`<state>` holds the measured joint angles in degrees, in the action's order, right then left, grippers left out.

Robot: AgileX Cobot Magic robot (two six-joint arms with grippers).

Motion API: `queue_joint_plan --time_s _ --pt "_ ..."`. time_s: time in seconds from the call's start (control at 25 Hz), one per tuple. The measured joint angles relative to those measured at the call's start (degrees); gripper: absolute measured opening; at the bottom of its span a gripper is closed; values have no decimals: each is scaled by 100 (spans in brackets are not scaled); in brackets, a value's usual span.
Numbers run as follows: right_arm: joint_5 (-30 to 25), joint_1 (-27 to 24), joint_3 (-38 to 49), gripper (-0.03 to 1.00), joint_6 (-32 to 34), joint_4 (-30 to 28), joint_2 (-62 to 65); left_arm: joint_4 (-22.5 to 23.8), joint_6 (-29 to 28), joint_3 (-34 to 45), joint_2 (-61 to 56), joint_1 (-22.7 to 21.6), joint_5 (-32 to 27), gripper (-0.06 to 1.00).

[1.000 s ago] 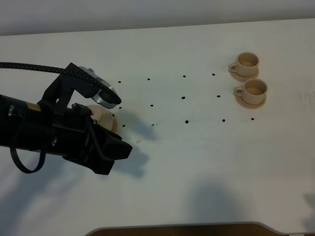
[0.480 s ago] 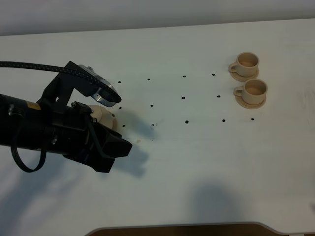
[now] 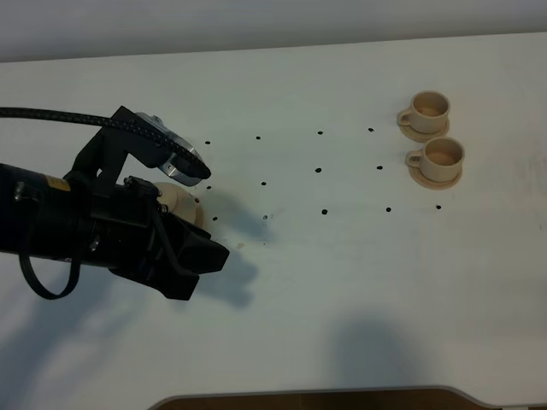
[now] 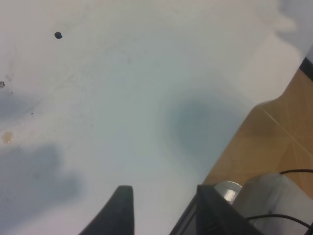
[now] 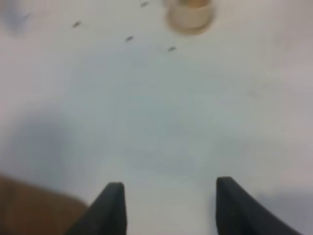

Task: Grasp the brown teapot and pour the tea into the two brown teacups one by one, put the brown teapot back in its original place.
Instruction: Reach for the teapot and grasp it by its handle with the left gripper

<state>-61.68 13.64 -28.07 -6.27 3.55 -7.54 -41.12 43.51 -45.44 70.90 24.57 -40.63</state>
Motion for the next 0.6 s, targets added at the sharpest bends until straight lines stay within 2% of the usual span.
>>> queue_joint_plan --time_s 0.2,0.32,0.6 --pt "4 -892 1 41 0 0 628 2 0 0 0 0 84 33" --pt "6 -1228 1 41 0 -11 779 2 0 0 0 0 127 33" --pt "6 -1467 1 41 0 -16 791 9 0 0 1 0 212 33"
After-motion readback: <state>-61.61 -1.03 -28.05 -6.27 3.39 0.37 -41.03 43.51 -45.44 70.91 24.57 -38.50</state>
